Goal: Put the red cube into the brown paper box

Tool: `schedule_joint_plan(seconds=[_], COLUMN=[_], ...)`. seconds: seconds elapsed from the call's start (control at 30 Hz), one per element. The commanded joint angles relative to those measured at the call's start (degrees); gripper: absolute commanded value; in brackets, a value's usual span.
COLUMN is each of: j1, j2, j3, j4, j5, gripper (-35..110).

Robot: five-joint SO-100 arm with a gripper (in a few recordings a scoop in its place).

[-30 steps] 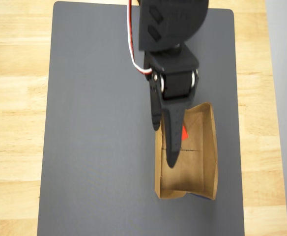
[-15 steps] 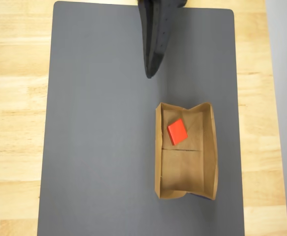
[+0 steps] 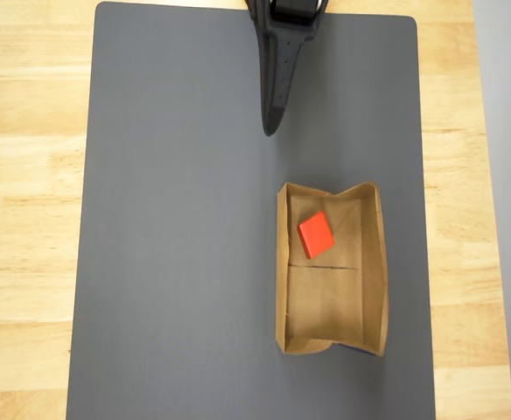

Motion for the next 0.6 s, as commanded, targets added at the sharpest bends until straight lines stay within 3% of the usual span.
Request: schedule_joint_plan(seconds=[0.0,0.57], j1=[0.7,0.7], j2=[-0.1,-0.1], j3=[-0.1,-0.1], j4=[6.2,9.0], j5=[1.8,2.4], gripper=[0,0])
